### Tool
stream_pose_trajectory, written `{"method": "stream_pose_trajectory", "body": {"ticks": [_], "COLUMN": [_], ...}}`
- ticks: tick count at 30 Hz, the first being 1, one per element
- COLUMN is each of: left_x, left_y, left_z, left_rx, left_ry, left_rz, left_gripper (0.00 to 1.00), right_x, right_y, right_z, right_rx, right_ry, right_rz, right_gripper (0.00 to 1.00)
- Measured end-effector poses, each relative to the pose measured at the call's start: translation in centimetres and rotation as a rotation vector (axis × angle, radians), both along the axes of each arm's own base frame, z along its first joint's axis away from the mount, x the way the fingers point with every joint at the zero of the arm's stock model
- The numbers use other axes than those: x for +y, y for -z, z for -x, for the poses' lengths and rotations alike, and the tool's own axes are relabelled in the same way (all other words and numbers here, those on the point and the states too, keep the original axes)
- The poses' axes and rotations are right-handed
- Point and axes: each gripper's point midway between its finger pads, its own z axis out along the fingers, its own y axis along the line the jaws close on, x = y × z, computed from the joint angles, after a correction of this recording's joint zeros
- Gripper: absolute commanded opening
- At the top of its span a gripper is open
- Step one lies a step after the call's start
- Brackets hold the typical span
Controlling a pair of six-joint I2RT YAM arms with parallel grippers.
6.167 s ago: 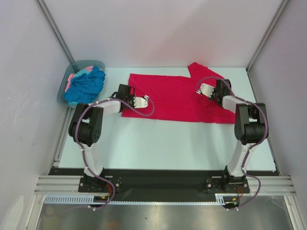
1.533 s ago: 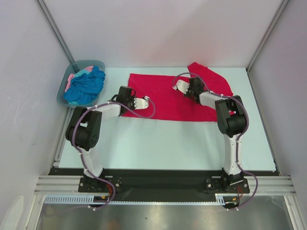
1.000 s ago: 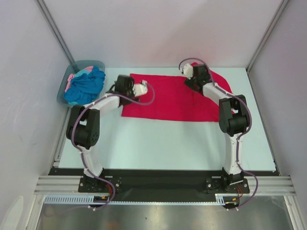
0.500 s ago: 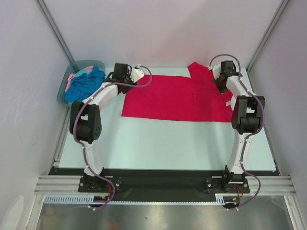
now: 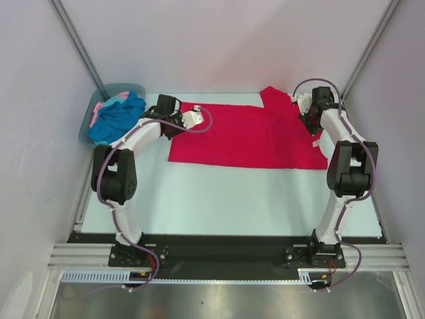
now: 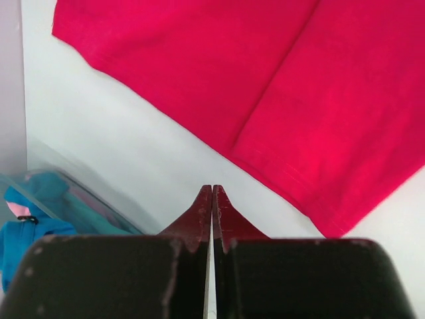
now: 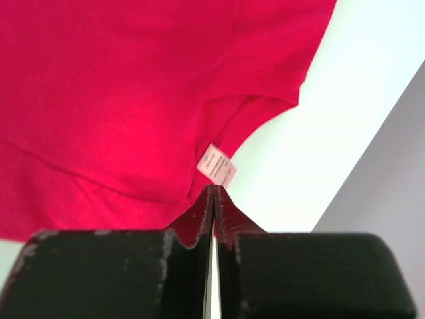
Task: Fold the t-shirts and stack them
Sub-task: Fold the tshirt
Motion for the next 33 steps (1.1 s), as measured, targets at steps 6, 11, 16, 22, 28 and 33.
{"method": "stream_pose_trajectory", "body": {"ticks": [6, 11, 16, 22, 28, 33], "left_x": [-0.7, -0.7, -0.6, -0.4, -0.4, -0.4], "left_y": [0.6, 2.5, 3.8, 4.0, 3.8, 3.7], "left_z": [1.9, 4.2, 5.7, 6.2, 6.2, 6.1], "left_rx": [0.042, 0.108, 0.152, 0.159, 0.155, 0.152], "left_ry": [0.097, 0.147, 0.179, 0.193, 0.193, 0.192], "left_rz": [-0.027, -0.054, -0.068, -0.079, -0.078, -0.077], "left_gripper": [0.00, 0.00, 0.00, 0.00, 0.00, 0.00], "right_x": [0.2, 0.1, -0.1, -0.6, -0.7, -0.7], "right_y": [0.5, 2.4, 3.2, 3.0, 2.7, 4.5], "right_z": [3.7, 7.8, 10.2, 13.4, 14.9, 15.2], "right_rx": [0.062, 0.157, 0.209, 0.198, 0.111, 0.065], "right_ry": [-0.063, -0.119, -0.152, -0.246, -0.361, -0.444], "right_rz": [0.026, 0.054, 0.071, 0.135, 0.230, 0.306], "right_gripper": [0.00, 0.00, 0.18, 0.49, 0.51, 0.50]}}
